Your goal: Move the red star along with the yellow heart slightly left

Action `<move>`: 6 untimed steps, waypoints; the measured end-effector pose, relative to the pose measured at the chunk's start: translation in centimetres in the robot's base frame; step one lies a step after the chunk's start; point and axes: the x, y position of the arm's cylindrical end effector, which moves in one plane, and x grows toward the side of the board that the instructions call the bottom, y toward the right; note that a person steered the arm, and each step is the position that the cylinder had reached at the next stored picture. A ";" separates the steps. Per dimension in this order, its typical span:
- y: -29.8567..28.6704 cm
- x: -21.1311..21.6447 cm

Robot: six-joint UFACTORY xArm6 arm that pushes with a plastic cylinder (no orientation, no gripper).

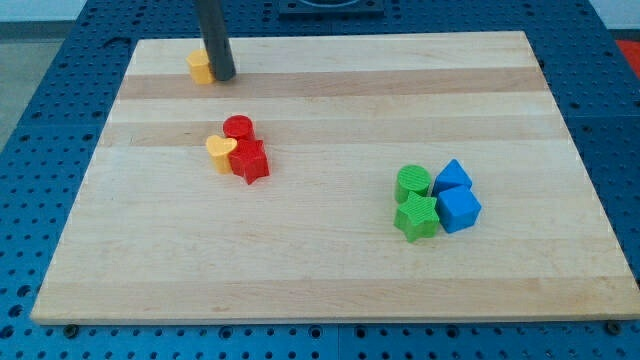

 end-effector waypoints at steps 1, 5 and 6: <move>-1.3 -1.5; 7.4 1.5; 15.2 7.4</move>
